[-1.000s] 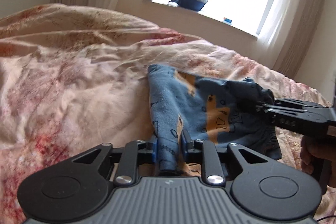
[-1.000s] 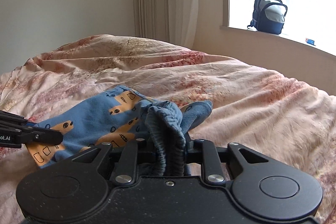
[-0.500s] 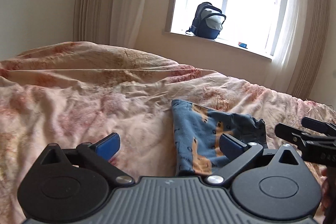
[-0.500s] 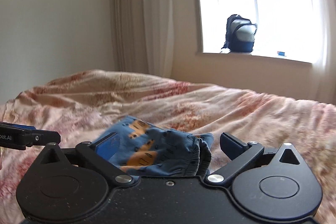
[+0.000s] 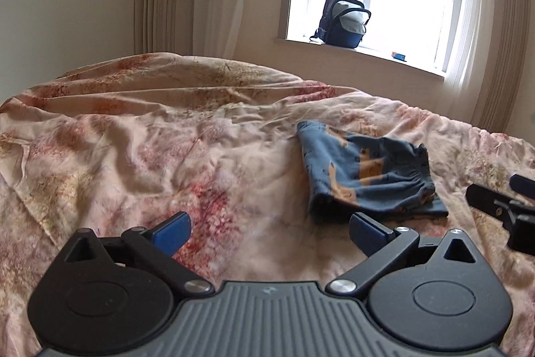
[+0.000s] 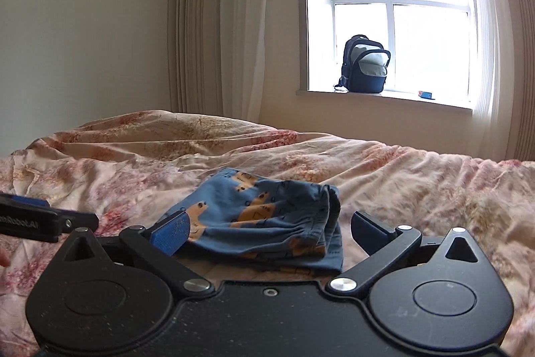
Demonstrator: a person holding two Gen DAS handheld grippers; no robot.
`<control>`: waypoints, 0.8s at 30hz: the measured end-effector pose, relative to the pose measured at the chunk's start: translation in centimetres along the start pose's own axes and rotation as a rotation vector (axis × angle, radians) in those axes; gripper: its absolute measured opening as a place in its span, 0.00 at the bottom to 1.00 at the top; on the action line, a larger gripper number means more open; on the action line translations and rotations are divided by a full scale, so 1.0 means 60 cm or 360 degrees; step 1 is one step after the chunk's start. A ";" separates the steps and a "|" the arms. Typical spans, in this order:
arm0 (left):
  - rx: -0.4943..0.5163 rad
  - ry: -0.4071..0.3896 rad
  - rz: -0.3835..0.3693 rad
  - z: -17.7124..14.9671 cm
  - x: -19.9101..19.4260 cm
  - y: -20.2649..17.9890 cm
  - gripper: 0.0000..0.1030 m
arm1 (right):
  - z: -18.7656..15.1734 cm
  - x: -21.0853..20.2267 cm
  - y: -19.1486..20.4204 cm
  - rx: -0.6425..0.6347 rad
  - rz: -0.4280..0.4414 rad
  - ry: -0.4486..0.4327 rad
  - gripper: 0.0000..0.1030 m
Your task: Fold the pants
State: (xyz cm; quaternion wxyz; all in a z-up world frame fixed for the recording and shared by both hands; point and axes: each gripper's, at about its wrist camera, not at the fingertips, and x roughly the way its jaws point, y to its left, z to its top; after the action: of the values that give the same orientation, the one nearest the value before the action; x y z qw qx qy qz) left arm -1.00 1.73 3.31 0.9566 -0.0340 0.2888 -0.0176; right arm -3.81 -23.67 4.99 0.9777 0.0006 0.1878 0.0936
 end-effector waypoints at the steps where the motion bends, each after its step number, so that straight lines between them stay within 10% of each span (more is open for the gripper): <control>1: 0.0006 0.0003 0.0003 -0.004 0.003 -0.001 1.00 | -0.001 0.000 0.001 0.0003 -0.0009 0.0000 0.99; 24: -0.0055 0.0110 0.0112 -0.013 0.031 0.014 1.00 | -0.010 0.011 -0.004 0.0079 0.0008 0.0055 0.99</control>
State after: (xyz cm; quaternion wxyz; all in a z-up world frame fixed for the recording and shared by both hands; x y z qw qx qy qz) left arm 0.16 2.41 1.57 0.9454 -0.0396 0.3229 0.0199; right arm -3.41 -23.78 4.18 0.9738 0.0236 0.2068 0.0913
